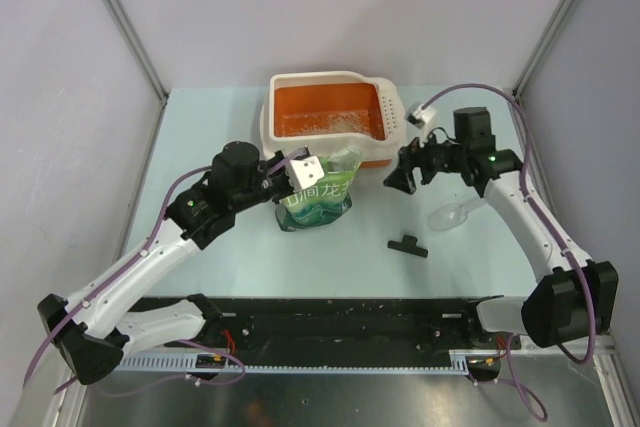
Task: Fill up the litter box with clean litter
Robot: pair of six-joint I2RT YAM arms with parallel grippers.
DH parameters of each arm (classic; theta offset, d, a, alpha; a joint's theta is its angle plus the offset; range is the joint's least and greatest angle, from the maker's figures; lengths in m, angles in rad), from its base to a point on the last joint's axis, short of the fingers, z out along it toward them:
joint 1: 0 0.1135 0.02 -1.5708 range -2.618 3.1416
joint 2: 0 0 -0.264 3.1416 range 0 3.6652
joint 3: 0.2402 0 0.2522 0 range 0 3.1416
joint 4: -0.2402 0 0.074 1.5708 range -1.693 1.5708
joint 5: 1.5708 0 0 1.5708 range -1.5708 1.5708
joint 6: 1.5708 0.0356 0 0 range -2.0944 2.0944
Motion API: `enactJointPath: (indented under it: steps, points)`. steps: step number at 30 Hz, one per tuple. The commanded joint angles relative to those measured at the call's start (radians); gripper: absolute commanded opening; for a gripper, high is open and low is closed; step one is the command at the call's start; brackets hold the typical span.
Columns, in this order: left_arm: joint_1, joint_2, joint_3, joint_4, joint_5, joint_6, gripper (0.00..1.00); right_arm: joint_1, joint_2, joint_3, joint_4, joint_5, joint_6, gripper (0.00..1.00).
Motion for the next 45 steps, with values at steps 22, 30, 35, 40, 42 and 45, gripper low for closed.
enactJointPath:
  steps: [22,30,35,40,42,45]
  points:
    - [0.027,0.026,0.085,0.065,-0.049,-0.015,0.0,0.347,0.24,0.067,0.459,-0.055,0.07,0.66]
    - [0.03,0.018,0.076,0.065,-0.064,-0.006,0.0,0.35,0.229,0.067,0.435,-0.06,0.038,0.57]
    - [0.033,0.012,0.068,0.065,-0.066,-0.006,0.0,0.355,0.237,0.067,0.465,-0.066,0.061,0.5]
    - [0.033,0.006,0.065,0.065,-0.072,-0.003,0.0,0.361,0.236,0.067,0.492,-0.07,0.082,0.47]
    - [0.033,0.006,0.062,0.066,-0.069,-0.001,0.0,0.361,0.236,0.067,0.501,-0.067,0.087,0.47]
    - [0.034,0.007,0.062,0.068,-0.066,-0.003,0.0,0.362,0.236,0.067,0.511,-0.072,0.099,0.46]
